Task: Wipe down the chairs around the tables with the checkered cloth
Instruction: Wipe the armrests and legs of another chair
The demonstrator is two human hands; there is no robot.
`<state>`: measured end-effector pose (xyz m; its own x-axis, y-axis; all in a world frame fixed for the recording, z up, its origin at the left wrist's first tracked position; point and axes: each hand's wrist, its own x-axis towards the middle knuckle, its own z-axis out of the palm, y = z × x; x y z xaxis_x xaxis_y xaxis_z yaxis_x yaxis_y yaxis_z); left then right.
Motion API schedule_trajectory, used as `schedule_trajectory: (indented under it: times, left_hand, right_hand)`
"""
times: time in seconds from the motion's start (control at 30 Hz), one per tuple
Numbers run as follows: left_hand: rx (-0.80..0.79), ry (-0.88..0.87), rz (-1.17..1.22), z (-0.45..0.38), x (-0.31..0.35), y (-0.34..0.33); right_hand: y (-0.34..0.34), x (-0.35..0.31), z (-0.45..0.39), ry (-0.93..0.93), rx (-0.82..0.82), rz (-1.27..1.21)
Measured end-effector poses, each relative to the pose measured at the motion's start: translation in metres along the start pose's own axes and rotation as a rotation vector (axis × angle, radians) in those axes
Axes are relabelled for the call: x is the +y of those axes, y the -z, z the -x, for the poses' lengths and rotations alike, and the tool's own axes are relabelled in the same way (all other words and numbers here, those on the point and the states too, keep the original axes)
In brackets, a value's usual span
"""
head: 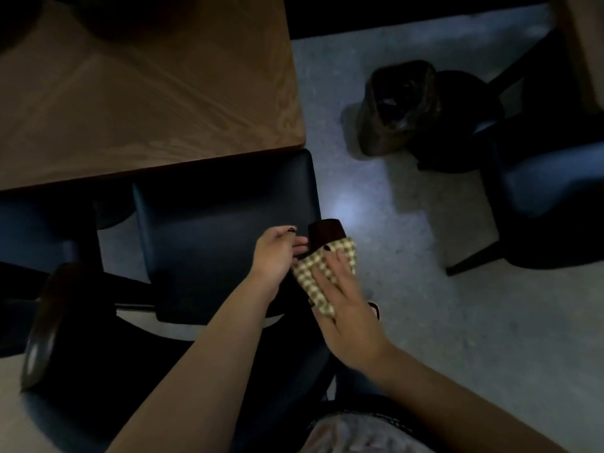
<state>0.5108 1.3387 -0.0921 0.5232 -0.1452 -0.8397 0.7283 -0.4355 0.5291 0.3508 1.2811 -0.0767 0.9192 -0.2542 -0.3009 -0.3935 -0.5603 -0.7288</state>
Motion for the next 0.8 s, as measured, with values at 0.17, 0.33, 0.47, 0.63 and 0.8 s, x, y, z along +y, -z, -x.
schedule_trajectory:
  times: [0.17, 0.33, 0.47, 0.63, 0.8]
  left_hand:
    - [-0.056, 0.096, 0.063, -0.013, -0.023, -0.001]
    - [-0.056, 0.180, 0.257, -0.021, -0.043, -0.004]
    - [-0.049, 0.273, 0.543, -0.026, -0.065, -0.003]
    - [0.055, 0.304, 0.603, -0.023, -0.080, -0.006]
    - [-0.008, 0.237, 0.472, -0.013, -0.075, -0.024]
  right_hand:
    - [0.017, 0.008, 0.003, 0.340, -0.147, 0.310]
    - [0.034, -0.001, -0.050, 0.340, -0.410, 0.638]
    - [0.023, -0.010, -0.102, 0.192, -0.500, 0.853]
    - [0.015, -0.009, -0.133, -0.146, -0.567, 0.879]
    - [0.016, -0.015, -0.097, -0.143, -0.368, 0.701]
